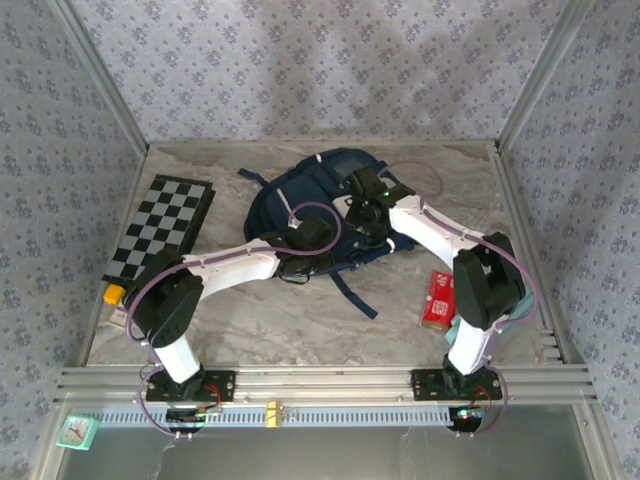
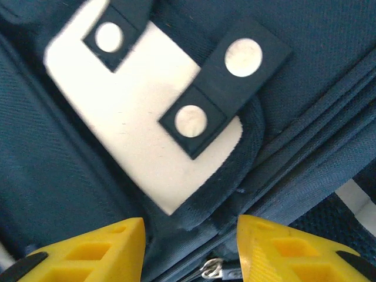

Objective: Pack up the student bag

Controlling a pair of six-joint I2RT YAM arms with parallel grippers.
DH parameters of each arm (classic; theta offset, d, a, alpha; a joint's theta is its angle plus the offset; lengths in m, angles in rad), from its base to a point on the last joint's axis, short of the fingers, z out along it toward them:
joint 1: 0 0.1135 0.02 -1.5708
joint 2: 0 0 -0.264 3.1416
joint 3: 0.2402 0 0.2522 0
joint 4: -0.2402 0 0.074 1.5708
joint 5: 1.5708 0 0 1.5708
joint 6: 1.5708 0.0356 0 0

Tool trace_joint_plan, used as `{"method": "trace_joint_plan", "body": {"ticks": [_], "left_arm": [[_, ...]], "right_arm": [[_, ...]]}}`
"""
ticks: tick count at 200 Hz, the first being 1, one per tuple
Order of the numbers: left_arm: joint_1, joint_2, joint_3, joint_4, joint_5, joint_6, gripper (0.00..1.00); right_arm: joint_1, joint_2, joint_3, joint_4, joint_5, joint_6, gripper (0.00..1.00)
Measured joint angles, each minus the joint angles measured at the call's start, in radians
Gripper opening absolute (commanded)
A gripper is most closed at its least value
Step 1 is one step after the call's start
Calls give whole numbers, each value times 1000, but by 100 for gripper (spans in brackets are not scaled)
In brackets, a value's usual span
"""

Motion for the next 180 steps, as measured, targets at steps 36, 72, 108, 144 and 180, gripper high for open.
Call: {"method": "trace_joint_plan", "body": {"ticks": [36,72,108,144,180], "left_arm": [[1,0,-2,0,0,0,33],[1,0,-2,-1,0,0,33],[5,0,-2,0,0,0,33],[14,0,-2,0,0,0,32],[21,2,-5,2,0,0,32]], "right_arm": [[-19,52,2,1,-24,-13,46],[-30,72,8,13,-46,-16,44],[-35,80,9,69,-45,-19,39],[-50,80,-10,148,-48,-17,25],[-70,80,-16,203,-60,-15,14]]}}
